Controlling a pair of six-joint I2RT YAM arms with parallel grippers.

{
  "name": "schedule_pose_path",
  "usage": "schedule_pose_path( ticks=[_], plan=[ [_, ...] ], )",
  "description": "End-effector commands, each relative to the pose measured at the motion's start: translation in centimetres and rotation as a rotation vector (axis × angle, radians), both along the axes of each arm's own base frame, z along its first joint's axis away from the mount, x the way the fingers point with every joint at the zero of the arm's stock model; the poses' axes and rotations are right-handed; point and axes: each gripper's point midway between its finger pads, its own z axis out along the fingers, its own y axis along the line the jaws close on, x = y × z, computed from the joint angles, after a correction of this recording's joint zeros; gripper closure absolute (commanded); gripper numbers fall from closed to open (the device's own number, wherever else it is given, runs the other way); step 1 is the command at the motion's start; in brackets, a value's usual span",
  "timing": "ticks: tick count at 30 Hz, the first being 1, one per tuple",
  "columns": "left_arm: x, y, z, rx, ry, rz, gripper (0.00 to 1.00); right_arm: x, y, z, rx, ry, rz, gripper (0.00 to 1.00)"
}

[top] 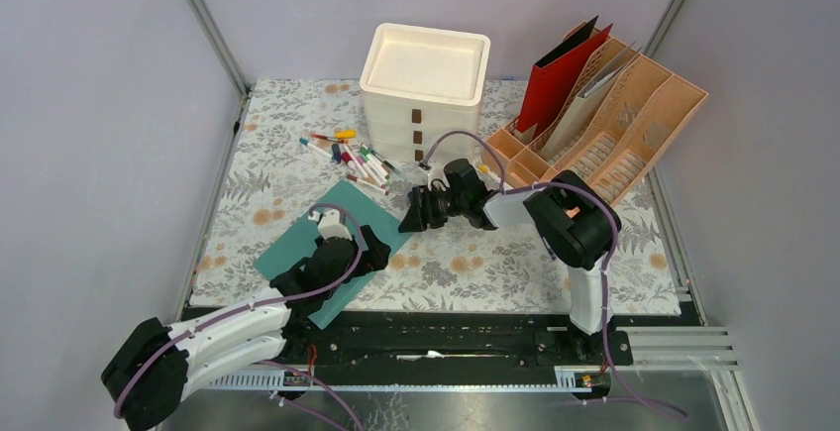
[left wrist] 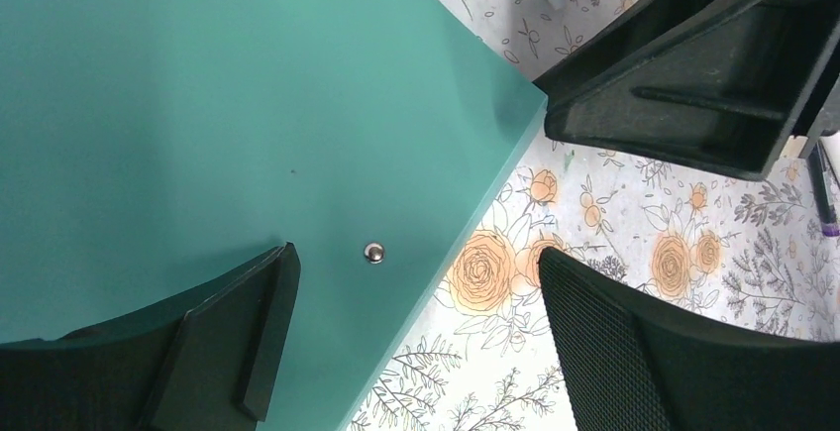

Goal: Organize the desk
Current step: Pick up the folder from the center of the board.

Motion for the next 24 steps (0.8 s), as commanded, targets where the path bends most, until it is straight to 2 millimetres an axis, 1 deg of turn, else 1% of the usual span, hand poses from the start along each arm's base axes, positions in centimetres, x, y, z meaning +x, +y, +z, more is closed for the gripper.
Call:
schedule_pose_path(
  ticks=[1, 4, 6, 12, 14, 18, 24],
  plan=[
    [-0.7, -0.5, -0.9, -0.006, 0.031, -0.047, 0.05, -1.0, 0.7, 0.5, 0.071, 0.049, 0.035, 0.49],
    [-0.7, -0.7, -0.7, -0.015, 0.026, -0.052, 0.04, -1.2, 0.8, 0.8, 0.088, 0.061, 0.045, 0.6],
    [-0.7, -0.8, -0.5, -0.024, 0.019, -0.06, 0.04, -1.3, 0.9, 0.9, 0.094, 0.07, 0.046, 0.63],
    [-0.9, -1.5, 0.0, -0.052, -0.002, -0.101, 0.03, -1.2, 0.8, 0.2, 0.077, 0.098, 0.022, 0.61],
    [-0.9, -1.6, 0.0, -0.056, -0.004, -0.105, 0.03, -1.0, 0.7, -0.3, 0.057, 0.102, 0.008, 0.64],
    [-1.0, -1.6, 0.0, -0.058, -0.003, -0.11, 0.03, -0.7, 0.3, -1.2, 0.02, 0.102, -0.013, 0.83],
    [-1.1, -1.8, 0.4, -0.071, -0.013, -0.12, 0.03, -0.6, 0.1, -1.9, 0.003, 0.116, -0.018, 0.99]
  ],
)
